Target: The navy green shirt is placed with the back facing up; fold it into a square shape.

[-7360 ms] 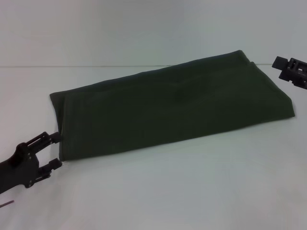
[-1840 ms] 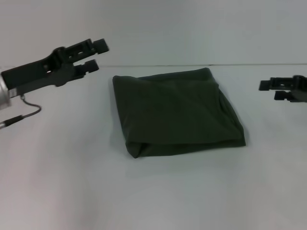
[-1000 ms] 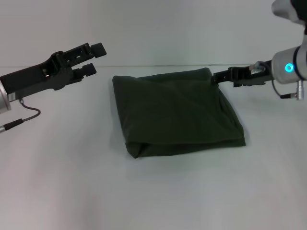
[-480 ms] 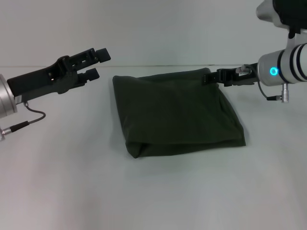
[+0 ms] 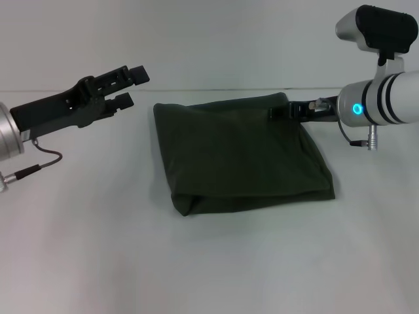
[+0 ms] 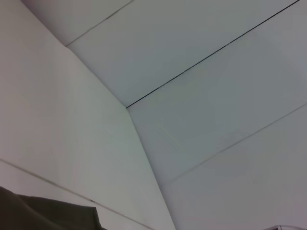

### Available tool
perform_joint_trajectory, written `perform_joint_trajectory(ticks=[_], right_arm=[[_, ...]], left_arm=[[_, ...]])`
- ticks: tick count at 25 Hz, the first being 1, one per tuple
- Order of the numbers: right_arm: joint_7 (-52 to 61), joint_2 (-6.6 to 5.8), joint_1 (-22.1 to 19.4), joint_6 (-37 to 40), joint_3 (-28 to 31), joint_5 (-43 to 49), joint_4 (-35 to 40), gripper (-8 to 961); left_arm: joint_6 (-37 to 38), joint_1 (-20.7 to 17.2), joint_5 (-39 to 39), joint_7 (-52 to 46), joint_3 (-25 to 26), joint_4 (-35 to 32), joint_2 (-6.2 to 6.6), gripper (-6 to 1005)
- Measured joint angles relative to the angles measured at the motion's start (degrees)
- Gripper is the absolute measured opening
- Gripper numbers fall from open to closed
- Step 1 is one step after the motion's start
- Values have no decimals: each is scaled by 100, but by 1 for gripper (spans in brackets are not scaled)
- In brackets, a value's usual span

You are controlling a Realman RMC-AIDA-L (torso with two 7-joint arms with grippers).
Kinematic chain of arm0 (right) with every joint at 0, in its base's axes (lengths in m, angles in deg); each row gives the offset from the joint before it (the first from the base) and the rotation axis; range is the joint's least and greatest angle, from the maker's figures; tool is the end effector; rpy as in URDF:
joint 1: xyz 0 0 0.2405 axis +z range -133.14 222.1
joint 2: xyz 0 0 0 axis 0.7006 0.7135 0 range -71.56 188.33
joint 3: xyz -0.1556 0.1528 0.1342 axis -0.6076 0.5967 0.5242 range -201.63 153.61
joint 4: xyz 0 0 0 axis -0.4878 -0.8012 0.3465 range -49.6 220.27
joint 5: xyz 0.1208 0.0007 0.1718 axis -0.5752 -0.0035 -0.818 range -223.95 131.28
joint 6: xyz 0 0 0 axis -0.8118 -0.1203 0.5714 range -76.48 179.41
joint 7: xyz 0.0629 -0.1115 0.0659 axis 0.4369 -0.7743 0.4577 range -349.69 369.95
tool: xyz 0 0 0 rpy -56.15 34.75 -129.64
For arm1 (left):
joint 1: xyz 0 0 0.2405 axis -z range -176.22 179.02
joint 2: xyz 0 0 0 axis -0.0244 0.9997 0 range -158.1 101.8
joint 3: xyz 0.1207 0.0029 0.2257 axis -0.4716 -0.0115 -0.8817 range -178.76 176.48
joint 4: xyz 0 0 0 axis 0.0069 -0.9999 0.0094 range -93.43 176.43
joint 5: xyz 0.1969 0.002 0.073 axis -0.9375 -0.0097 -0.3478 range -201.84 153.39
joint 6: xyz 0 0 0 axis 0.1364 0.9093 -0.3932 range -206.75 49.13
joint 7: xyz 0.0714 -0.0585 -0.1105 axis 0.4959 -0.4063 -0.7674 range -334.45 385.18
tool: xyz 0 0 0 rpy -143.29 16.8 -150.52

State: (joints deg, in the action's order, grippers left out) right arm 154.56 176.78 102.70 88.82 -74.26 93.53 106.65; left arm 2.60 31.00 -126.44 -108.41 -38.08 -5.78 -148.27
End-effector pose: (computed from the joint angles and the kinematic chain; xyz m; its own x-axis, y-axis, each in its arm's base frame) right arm 0.2010 0.4742 -0.0432 0.4422 -0.7644 -0.4692 -0.8734 -0.2481 -0.4190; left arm -0.2436 0.3697 0.0533 0.0353 0.7161 0.6971 0.8949 -0.3331 0.2969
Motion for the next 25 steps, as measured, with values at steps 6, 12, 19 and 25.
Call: perform_joint_trajectory(ticks=[6, 12, 19, 25], right_arm=[[-415, 117, -15, -411, 10, -196, 14, 819], [-1380, 101, -237, -175, 61, -1469, 378, 820], [-1540, 50, -874, 88, 4, -1964, 1259, 821], [-1381, -185, -754, 1254, -3, -1765, 782, 820]], left_arm=[[-96, -4, 26, 65, 15, 77, -8, 921], [-123, -42, 57, 141, 62, 253, 33, 922], [-150, -122, 58, 151, 72, 296, 31, 922], [-36, -138, 48, 116, 68, 297, 38, 922]])
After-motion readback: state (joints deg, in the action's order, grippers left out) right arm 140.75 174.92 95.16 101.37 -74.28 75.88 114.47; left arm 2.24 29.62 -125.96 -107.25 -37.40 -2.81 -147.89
